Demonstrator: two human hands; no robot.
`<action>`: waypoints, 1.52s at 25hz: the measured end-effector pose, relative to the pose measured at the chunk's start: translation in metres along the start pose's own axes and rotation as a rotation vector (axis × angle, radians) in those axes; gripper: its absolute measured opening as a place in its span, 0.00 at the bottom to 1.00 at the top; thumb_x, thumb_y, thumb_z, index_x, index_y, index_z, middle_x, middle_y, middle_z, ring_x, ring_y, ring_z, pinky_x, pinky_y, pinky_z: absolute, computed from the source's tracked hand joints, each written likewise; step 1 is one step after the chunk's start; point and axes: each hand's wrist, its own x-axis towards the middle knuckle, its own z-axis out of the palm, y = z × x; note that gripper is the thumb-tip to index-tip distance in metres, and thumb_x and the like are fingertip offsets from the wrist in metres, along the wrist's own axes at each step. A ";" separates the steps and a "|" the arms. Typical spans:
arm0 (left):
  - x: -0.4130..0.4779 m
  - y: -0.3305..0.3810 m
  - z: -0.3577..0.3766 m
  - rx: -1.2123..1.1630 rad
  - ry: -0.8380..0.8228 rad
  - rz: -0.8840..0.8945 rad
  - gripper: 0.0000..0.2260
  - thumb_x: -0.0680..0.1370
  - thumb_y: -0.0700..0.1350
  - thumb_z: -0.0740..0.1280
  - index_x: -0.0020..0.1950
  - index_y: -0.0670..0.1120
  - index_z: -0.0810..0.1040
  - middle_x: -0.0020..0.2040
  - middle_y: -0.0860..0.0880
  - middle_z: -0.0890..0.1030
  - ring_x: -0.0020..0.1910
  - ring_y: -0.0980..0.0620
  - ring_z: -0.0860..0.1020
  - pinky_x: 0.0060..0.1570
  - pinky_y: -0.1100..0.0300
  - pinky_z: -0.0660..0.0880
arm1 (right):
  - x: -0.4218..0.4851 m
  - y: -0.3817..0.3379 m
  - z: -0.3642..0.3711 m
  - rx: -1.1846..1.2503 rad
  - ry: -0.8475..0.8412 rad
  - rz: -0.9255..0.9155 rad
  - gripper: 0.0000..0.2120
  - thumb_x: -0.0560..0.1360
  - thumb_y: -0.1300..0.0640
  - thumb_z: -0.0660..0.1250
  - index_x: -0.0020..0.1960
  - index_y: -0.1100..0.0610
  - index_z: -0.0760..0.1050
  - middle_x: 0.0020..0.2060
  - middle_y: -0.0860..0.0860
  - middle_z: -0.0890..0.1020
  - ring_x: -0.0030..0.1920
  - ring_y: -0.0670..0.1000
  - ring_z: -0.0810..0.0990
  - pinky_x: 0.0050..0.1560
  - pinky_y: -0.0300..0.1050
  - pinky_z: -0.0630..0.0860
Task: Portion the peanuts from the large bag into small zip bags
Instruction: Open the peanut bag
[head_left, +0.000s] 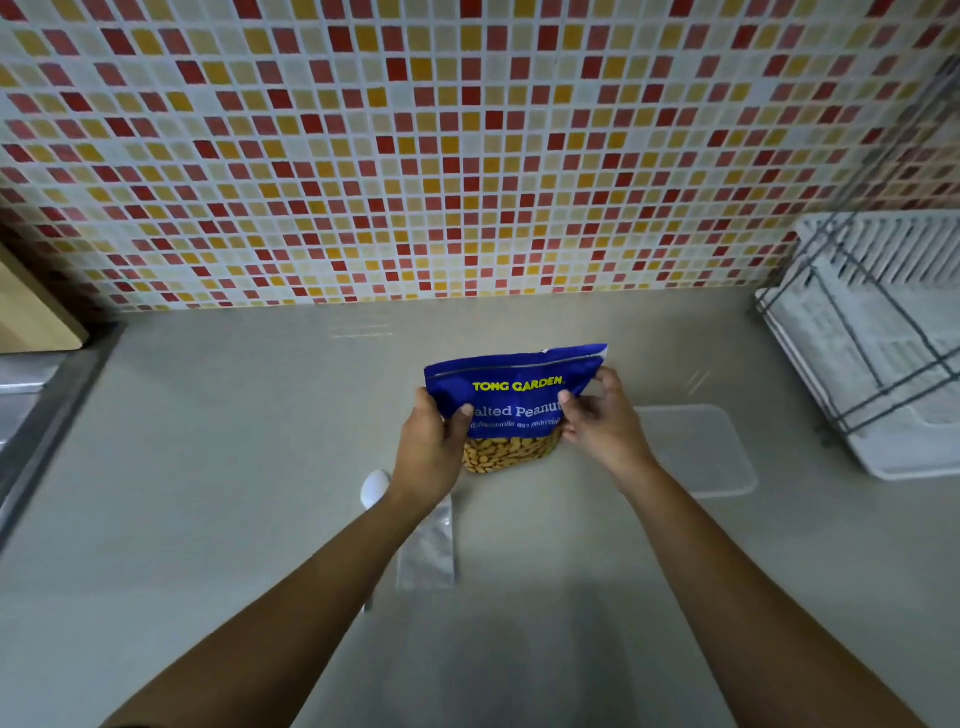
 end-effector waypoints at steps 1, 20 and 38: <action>-0.008 -0.002 0.002 0.006 0.015 0.002 0.07 0.79 0.44 0.62 0.53 0.47 0.66 0.48 0.49 0.78 0.47 0.45 0.80 0.42 0.59 0.76 | -0.004 0.003 -0.002 -0.002 -0.006 -0.003 0.14 0.76 0.56 0.66 0.57 0.51 0.64 0.50 0.57 0.82 0.48 0.55 0.83 0.49 0.55 0.81; -0.065 0.030 -0.005 0.138 -0.115 0.141 0.09 0.78 0.47 0.65 0.54 0.48 0.80 0.41 0.56 0.82 0.40 0.68 0.79 0.38 0.76 0.71 | -0.021 -0.044 -0.011 -0.218 -0.054 -0.014 0.18 0.75 0.40 0.61 0.38 0.54 0.72 0.36 0.50 0.81 0.41 0.51 0.82 0.48 0.49 0.78; 0.009 0.102 0.002 -0.011 -0.473 -0.322 0.08 0.76 0.45 0.67 0.47 0.41 0.81 0.46 0.41 0.83 0.40 0.49 0.81 0.41 0.59 0.78 | -0.020 -0.037 -0.018 0.229 -0.241 0.086 0.06 0.77 0.57 0.64 0.42 0.57 0.74 0.39 0.50 0.82 0.41 0.46 0.81 0.52 0.45 0.78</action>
